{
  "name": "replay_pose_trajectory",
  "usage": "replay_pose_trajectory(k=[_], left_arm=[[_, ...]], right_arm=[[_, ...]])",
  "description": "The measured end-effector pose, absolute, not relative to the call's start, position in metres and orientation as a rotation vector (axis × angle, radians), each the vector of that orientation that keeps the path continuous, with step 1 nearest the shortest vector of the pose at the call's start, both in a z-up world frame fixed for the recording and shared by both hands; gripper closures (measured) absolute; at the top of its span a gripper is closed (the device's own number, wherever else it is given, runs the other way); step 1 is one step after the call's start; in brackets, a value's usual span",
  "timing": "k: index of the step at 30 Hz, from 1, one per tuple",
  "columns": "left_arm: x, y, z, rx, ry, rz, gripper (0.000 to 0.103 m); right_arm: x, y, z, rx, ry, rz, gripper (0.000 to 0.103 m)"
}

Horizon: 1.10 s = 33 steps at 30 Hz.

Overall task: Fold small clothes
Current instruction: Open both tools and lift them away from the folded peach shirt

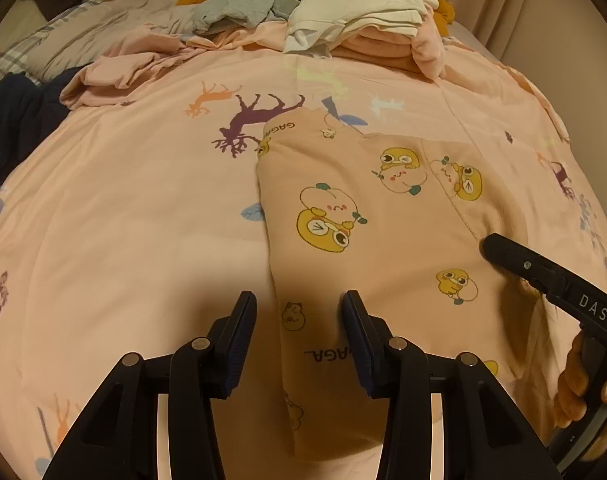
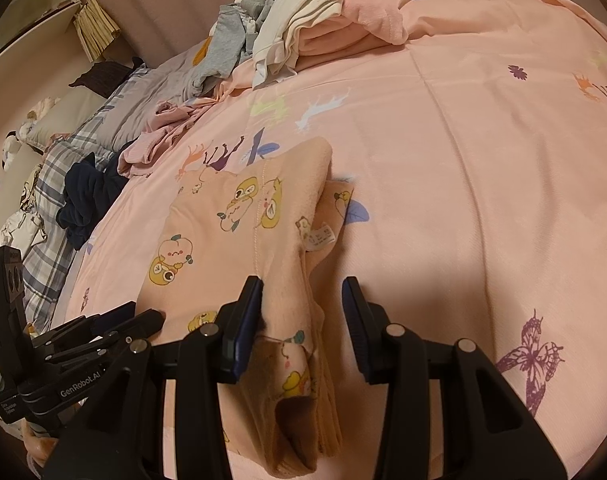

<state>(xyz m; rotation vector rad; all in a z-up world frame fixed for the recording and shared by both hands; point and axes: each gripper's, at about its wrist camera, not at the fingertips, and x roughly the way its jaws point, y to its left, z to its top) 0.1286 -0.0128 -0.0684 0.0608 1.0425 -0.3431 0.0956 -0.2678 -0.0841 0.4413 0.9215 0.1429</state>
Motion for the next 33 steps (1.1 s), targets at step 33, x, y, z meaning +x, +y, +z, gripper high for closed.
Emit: replay_pose_trajectory(k=[33], left_arm=[[0.113, -0.002, -0.066, 0.063, 1.063, -0.271, 0.045]], right_arm=[[0.072, -0.271, -0.075, 0.42, 0.921, 0.071, 0.056]])
